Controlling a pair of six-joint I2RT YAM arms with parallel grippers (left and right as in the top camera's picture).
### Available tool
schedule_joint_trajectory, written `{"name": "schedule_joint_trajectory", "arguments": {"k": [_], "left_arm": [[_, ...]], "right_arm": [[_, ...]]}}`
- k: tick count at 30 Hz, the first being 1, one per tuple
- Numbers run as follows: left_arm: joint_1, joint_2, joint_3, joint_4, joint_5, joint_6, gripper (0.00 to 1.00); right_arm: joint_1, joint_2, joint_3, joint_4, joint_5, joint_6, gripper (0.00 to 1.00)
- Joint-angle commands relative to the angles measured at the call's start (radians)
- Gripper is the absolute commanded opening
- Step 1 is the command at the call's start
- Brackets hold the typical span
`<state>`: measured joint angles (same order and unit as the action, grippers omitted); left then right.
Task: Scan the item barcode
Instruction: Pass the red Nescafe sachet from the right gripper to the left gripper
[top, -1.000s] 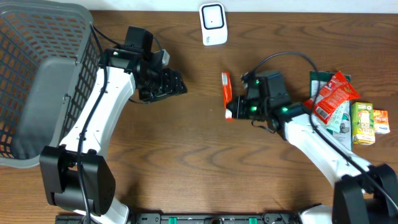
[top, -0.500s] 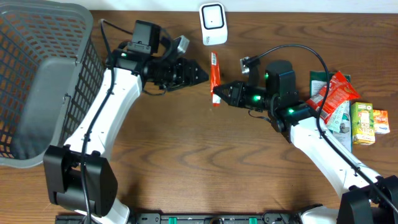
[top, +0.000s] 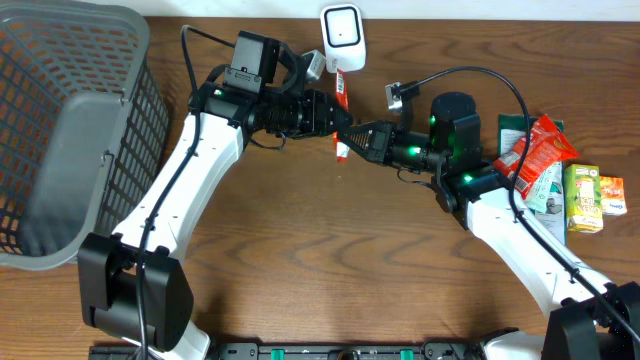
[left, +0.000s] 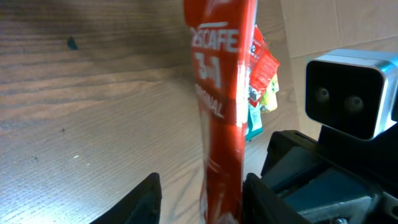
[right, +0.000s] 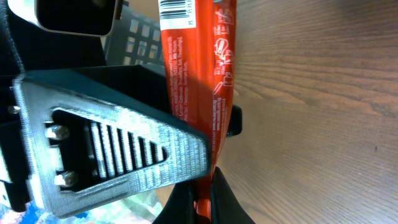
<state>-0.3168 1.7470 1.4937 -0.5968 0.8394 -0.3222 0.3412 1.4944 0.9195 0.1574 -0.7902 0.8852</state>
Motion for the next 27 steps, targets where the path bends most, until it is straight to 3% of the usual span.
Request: {"name": "schedule_joint_trajectory", "arguments": {"k": [1,3,7,22,27], "left_arm": [[-0.003,-0.002,-0.006,0.000,0.013,-0.002,0.42],[-0.003,-0.002,-0.006,0.001,0.013,-0.002,0.42],[-0.003,-0.002,-0.006,0.001,0.013,-0.002,0.31],[-0.004,-0.002,-0.006,0.000,0.013,-0.002,0.31],[-0.004,-0.002,-0.006,0.000,0.013,-0.002,0.10]], "right_arm": [[0.013,-0.012,0.013,0.021,-0.011,0.016,0.01],[0.014,-0.012,0.013,0.034,0.000,0.018,0.01],[0.014,-0.012,0.013,0.034,0.023,0.020,0.01],[0.014,-0.012,0.013,0.079,0.107,0.061,0.01],[0.014,-0.012,0.013,0.079,0.117,0.060,0.01]]}}
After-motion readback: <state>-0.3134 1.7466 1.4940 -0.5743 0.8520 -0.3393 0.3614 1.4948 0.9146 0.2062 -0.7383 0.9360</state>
